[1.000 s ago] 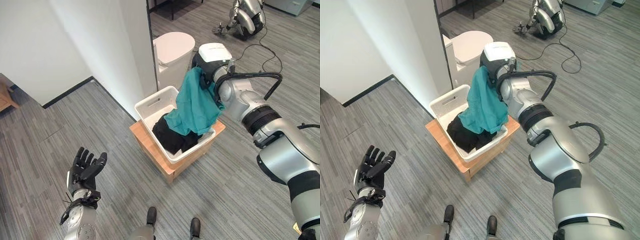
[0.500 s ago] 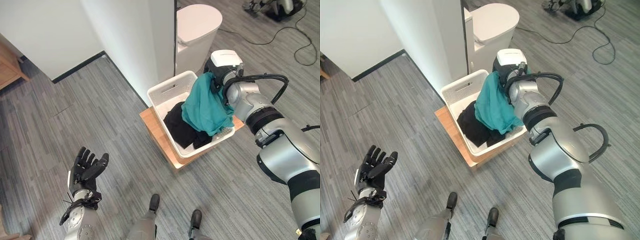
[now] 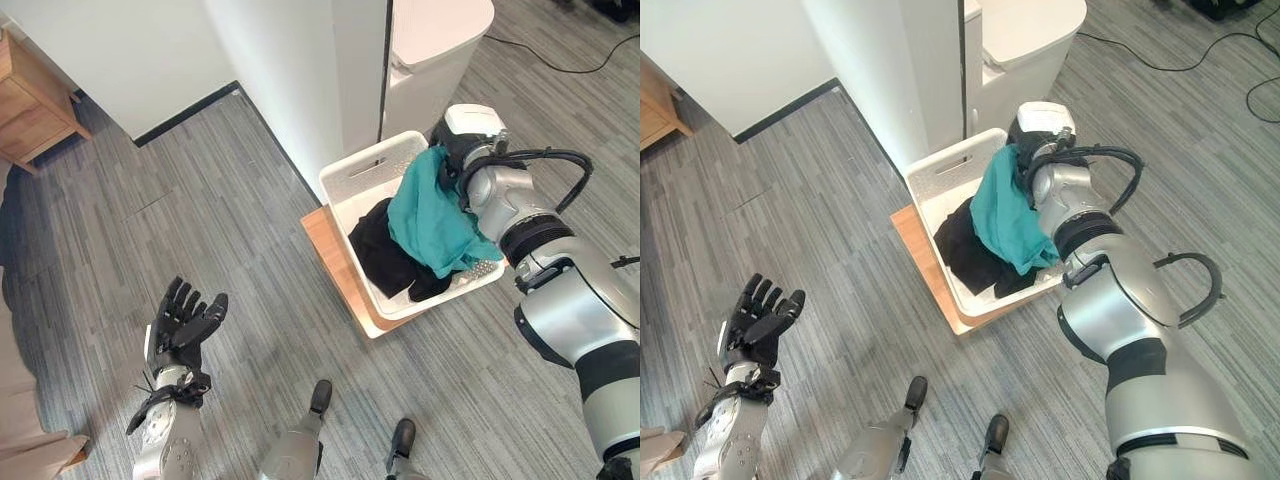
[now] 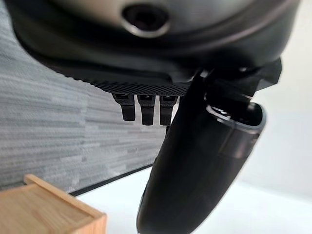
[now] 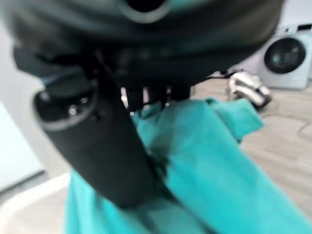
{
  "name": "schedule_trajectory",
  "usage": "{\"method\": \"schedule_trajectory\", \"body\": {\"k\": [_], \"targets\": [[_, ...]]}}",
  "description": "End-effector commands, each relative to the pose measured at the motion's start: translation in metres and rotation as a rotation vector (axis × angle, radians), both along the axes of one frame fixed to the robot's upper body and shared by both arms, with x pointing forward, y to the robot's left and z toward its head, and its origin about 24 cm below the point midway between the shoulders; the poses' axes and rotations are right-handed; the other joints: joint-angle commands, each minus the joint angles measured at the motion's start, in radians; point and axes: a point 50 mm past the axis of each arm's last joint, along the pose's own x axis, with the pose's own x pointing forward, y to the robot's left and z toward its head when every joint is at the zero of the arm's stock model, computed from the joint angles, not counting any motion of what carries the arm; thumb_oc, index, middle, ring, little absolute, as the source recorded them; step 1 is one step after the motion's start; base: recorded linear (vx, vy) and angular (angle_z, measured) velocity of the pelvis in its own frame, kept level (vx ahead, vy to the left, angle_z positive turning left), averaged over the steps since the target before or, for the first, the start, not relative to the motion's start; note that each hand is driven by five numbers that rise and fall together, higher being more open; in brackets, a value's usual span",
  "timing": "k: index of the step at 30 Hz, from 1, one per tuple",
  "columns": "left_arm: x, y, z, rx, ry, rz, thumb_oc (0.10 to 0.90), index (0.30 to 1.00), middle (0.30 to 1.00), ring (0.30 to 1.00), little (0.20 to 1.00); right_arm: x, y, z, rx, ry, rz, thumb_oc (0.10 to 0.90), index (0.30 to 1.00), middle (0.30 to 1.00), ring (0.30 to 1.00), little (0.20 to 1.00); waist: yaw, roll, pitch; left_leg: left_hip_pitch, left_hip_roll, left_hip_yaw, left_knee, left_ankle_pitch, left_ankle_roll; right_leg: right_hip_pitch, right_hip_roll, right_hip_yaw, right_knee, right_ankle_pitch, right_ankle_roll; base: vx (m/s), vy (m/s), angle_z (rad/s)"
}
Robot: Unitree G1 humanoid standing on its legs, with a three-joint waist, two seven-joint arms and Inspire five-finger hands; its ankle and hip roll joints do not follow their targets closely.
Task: Pick up bed clothes into laundry basket.
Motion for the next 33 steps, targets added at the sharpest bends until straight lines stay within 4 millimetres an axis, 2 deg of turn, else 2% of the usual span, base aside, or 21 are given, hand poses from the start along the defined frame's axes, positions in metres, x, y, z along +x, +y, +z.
{"method": "schedule_trajectory", "body": {"k": [1, 2, 5, 9, 10, 16, 17, 18, 22, 26, 27, 28, 33], "targets": [[0.012, 0.007, 0.040, 0.108, -0.180, -0.005, 0.800, 0.900, 0.900, 0.900, 0.900, -0.003, 0.064, 0.028, 0.076, -0.119, 0.191, 0.400, 0.300, 0.300, 0.300, 0.300, -0.012, -0.070, -0.021, 0.001, -0.058, 0.025, -0.016, -0.031, -0.006, 0.098, -0.040, 0.062, 0.003, -0.078, 0.026, 0.00, 0.000, 0.00], [0.012, 0.007, 0.040, 0.108, -0.180, -0.005, 0.800, 0.900, 0.900, 0.900, 0.900, -0.003, 0.064, 0.028, 0.076, -0.118, 0.191, 0.400, 0.300, 0.300, 0.300, 0.300, -0.013, -0.070, -0.021, 0.001, -0.058, 0.025, -0.016, -0.031, -0.006, 0.098, -0.040, 0.062, 0.003, -0.078, 0.026, -0.02, 0.020, 0.05], [0.012, 0.006, 0.038, 0.104, -0.170, -0.002, 0.800, 0.900, 0.900, 0.900, 0.900, -0.005, 0.082, 0.010, 0.056, -0.062, 0.251, 0.400, 0.300, 0.300, 0.300, 0.300, -0.019, -0.074, -0.017, 0.008, -0.060, 0.023, -0.016, -0.034, -0.001, 0.105, -0.043, 0.066, 0.003, -0.077, 0.025, -0.04, 0.031, -0.01], [0.013, 0.007, 0.036, 0.097, -0.166, 0.010, 0.800, 0.900, 0.900, 0.900, 0.900, -0.007, 0.091, 0.002, 0.092, -0.042, 0.289, 0.400, 0.300, 0.300, 0.300, 0.300, -0.027, -0.078, -0.012, 0.012, -0.064, 0.013, -0.016, -0.034, 0.002, 0.113, -0.044, 0.065, 0.008, -0.078, 0.022, -0.04, 0.020, 0.05], [0.013, 0.007, 0.036, 0.097, -0.164, 0.013, 0.800, 0.900, 0.900, 0.900, 0.900, -0.009, 0.097, -0.006, 0.113, -0.021, 0.309, 0.400, 0.300, 0.300, 0.300, 0.300, -0.030, -0.079, -0.008, 0.014, -0.066, 0.011, -0.016, -0.035, 0.005, 0.109, -0.046, 0.067, 0.021, -0.080, 0.020, -0.07, 0.034, 0.07], [0.010, 0.013, 0.037, 0.114, -0.156, 0.034, 0.800, 0.900, 0.900, 0.900, 0.900, -0.009, 0.097, -0.015, 0.100, 0.010, 0.302, 0.400, 0.300, 0.300, 0.300, 0.300, -0.029, -0.079, -0.001, 0.020, -0.069, 0.004, -0.016, -0.037, 0.009, 0.103, -0.046, 0.061, 0.041, -0.084, 0.016, -0.05, 0.022, 0.04], [0.008, 0.017, 0.036, 0.127, -0.148, 0.045, 0.800, 0.900, 0.900, 0.900, 0.900, -0.007, 0.091, -0.015, 0.055, 0.018, 0.275, 0.626, 0.639, 0.639, 0.639, 0.639, -0.025, -0.081, 0.001, 0.022, -0.069, 0.005, -0.016, -0.038, 0.009, 0.103, -0.046, 0.059, 0.039, -0.082, 0.015, -0.04, 0.019, 0.05], [0.007, 0.020, 0.036, 0.134, -0.145, 0.055, 0.800, 0.900, 0.900, 0.900, 0.900, -0.006, 0.090, -0.014, 0.041, 0.020, 0.268, 0.800, 0.900, 0.900, 0.900, 0.900, -0.022, -0.082, 0.001, 0.022, -0.068, 0.006, -0.016, -0.038, 0.009, 0.103, -0.045, 0.059, 0.037, -0.080, 0.016, -0.04, 0.021, 0.06], [0.005, 0.025, 0.036, 0.139, -0.140, 0.074, 0.800, 0.900, 0.900, 0.900, 0.900, -0.004, 0.084, -0.005, 0.033, 0.001, 0.236, 0.800, 0.900, 0.900, 0.900, 0.900, -0.021, -0.088, 0.002, 0.025, -0.065, 0.011, -0.016, -0.038, 0.009, 0.103, -0.044, 0.066, 0.034, -0.077, 0.015, -0.01, 0.009, 0.02], [0.008, 0.026, 0.037, 0.153, -0.136, 0.063, 0.800, 0.900, 0.900, 0.900, 0.900, -0.002, 0.070, 0.026, -0.026, -0.082, 0.187, 0.800, 0.900, 0.900, 0.900, 0.900, -0.025, -0.094, -0.010, 0.032, -0.060, 0.019, -0.016, -0.041, 0.009, 0.104, -0.044, 0.074, 0.034, -0.074, 0.017, -0.01, 0.012, -0.03], [0.008, 0.026, 0.037, 0.152, -0.137, 0.063, 0.800, 0.900, 0.900, 0.900, 0.900, -0.002, 0.070, 0.026, -0.027, -0.083, 0.187, 0.800, 0.900, 0.900, 0.900, 0.900, -0.024, -0.094, -0.009, 0.032, -0.060, 0.019, -0.016, -0.041, 0.009, 0.104, -0.044, 0.075, 0.034, -0.074, 0.017, 0.00, 0.023, -0.07], [0.009, 0.026, 0.037, 0.158, -0.137, 0.052, 0.800, 0.900, 0.900, 0.900, 0.900, -0.002, 0.064, 0.041, -0.098, -0.123, 0.162, 0.800, 0.900, 0.900, 0.900, 0.900, -0.027, -0.095, -0.017, 0.036, -0.061, 0.026, -0.016, -0.043, 0.009, 0.105, -0.047, 0.078, 0.034, -0.072, 0.019, 0.00, 0.023, -0.08], [0.009, 0.029, 0.036, 0.159, -0.131, 0.048, 0.800, 0.900, 0.900, 0.900, 0.900, -0.006, 0.069, 0.076, -0.210, -0.217, 0.152, 0.800, 0.900, 0.900, 0.900, 0.900, -0.034, -0.101, -0.037, 0.053, -0.057, 0.057, -0.016, -0.054, 0.012, 0.107, -0.051, 0.096, 0.033, -0.059, 0.024, 0.00, 0.023, -0.13]]}}
